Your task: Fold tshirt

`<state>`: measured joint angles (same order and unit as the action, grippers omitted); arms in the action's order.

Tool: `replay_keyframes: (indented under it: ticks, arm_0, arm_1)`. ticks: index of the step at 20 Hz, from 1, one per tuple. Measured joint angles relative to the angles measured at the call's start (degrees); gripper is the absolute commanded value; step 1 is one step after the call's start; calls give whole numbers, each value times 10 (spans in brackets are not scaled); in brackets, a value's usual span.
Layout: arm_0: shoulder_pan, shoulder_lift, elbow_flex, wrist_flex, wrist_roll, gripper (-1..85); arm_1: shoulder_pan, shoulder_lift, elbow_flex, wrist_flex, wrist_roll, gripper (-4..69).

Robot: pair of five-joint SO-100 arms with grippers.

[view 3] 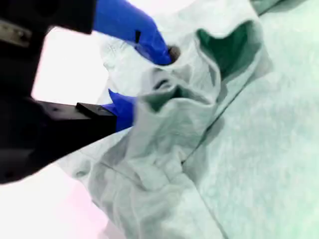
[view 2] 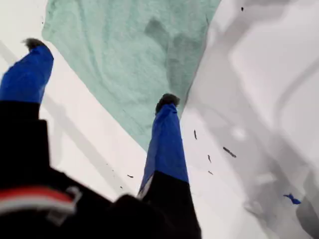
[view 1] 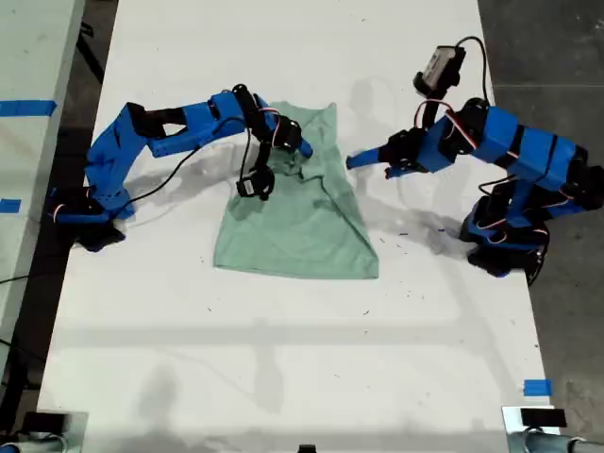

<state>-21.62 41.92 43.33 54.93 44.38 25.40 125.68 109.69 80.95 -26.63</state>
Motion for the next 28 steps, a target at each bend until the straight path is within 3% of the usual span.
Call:
replay_keyframes:
  ticks: [3,7,10,12,15,21,28]
  arm_0:
    - [-7,30,-1,57,3,153]
    - [-20,154,0,224,14,68]
    - [-17,211,26,355,-13,3]
    - [8,226,30,408,-44,1]
    - [54,244,51,481,-87,1]
    - [128,349,192,483,-168,1]
    - [181,455,351,393,-227,1]
  arm_1:
    - [-2,6,13,0,3,369]
    - [-15,8,15,7,3,336]
    - [-30,8,15,22,3,230]
    - [-40,8,15,33,3,52]
    - [-54,8,15,45,3,6]
    - [-112,8,15,48,25,-12]
    - [-171,-10,15,33,39,-11]
